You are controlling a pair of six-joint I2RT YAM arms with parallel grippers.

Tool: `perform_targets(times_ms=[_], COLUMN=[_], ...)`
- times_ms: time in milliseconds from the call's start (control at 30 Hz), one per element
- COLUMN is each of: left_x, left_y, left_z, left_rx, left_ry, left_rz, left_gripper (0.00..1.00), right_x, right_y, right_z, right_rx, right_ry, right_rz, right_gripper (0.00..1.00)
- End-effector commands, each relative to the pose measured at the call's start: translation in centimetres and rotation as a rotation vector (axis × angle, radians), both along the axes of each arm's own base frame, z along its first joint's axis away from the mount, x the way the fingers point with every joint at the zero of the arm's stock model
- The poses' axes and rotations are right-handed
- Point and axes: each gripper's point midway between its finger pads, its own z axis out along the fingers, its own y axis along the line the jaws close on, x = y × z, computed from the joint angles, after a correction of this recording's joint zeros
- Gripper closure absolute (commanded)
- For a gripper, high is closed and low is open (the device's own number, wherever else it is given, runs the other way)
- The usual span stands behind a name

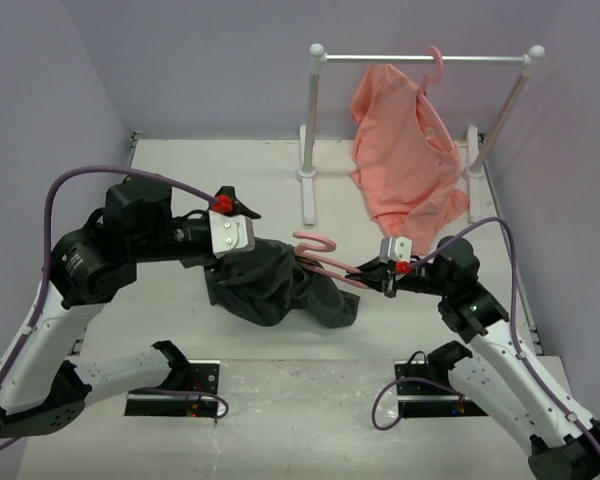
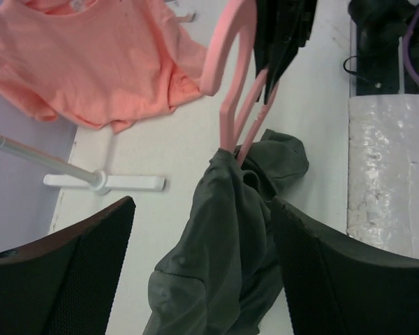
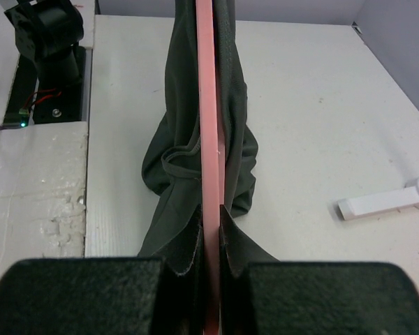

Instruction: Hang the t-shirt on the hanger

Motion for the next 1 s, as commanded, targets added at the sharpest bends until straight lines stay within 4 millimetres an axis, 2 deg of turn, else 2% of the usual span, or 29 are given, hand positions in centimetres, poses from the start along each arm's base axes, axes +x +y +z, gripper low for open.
perform_targets(times_ms=[0, 100, 133, 233, 400, 467, 500, 533, 600, 633, 733, 833, 900, 933, 967], left_x=[-3.7, -3.6, -3.0, -0.9, 0.5, 0.0, -0.3, -0.5, -0.5, -0.6, -0.9, -1.2, -0.9, -0.6, -0.4], left_y=[-0.1, -0.4, -0.5, -0.5, -1.2, -1.9, -2.3, -2.5, -2.7, -2.8, -2.8, -2.8, -2.6, -2.4, -2.3], left_z=[1.4, -0.3, -1.8, -4.4, -5.1, -5.5, -5.9, -6.2, -6.8, -7.0, -6.1, -4.1, -3.4, -3.5, -3.6], left_rx=[-0.059, -0.031, -0.003, 0.062, 0.091, 0.102, 0.111, 0.121, 0.133, 0.138, 0.116, 0.049, -0.002, -0.011, -0.014], left_ry=[0.049, 0.102, 0.134, 0.16, 0.17, 0.197, 0.214, 0.226, 0.238, 0.241, 0.209, 0.144, 0.116, 0.114, 0.115], left_rz=[-0.138, -0.133, -0.101, 0.004, 0.041, 0.004, -0.017, -0.027, -0.029, -0.033, -0.053, -0.071, -0.037, -0.011, 0.007], left_gripper=[0.28, 0.28, 0.27, 0.27, 0.29, 0.46, 0.59, 0.78, 0.97, 1.0, 1.0, 1.0, 1.0, 1.0, 1.0], right_x=[-1.2, -1.6, -1.8, -2.5, -2.6, -2.5, -2.6, -2.6, -2.7, -2.5, -1.9, -1.2, -0.2, 0.5, 1.2], right_y=[0.0, 0.1, 0.1, 0.2, 0.2, 0.3, 0.2, 0.3, 0.3, 0.3, 0.3, 0.3, 0.3, 0.1, -0.2], right_z=[3.3, 3.6, 3.4, 4.1, 4.1, 4.4, 4.6, 4.7, 5.1, 5.2, 5.5, 5.1, 5.3, 5.6, 5.9], right_rx=[0.008, -0.008, -0.015, -0.011, -0.043, -0.04, -0.037, -0.036, -0.032, -0.033, -0.037, -0.033, 0.005, 0.026, 0.051], right_ry=[-0.101, -0.095, -0.087, -0.101, -0.084, -0.093, -0.1, -0.104, -0.118, -0.119, -0.124, -0.099, -0.051, -0.027, 0.005], right_rz=[0.089, 0.117, 0.139, 0.178, 0.198, 0.2, 0.204, 0.208, 0.21, 0.204, 0.177, 0.139, 0.066, 0.006, -0.058], right_gripper=[1.0, 1.0, 1.0, 1.0, 1.0, 1.0, 1.0, 1.0, 1.0, 1.0, 1.0, 1.0, 0.79, 0.73, 0.57])
